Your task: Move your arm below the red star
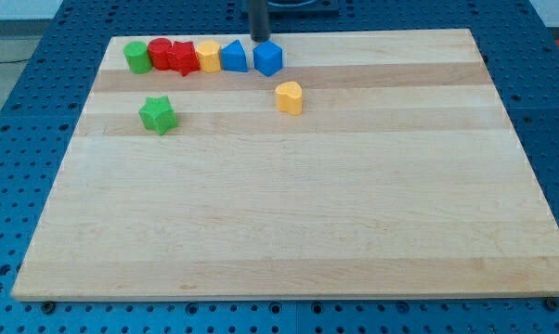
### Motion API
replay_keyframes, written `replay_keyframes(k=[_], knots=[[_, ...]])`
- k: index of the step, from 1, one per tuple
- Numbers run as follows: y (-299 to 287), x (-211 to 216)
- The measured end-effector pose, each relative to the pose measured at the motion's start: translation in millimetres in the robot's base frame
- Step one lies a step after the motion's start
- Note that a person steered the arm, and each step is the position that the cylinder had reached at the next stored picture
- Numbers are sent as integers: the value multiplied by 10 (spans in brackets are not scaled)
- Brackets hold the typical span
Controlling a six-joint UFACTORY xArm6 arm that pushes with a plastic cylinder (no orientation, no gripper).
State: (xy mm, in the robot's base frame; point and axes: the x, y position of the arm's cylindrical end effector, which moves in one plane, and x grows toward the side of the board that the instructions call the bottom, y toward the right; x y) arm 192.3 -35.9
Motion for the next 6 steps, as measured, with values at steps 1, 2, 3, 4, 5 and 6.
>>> replay_keyframes(k=[1, 2, 3, 4, 5, 6], knots=[[450, 258], [799, 695], [688, 1066], [231, 1104], [-200, 1104], [-610, 1165]])
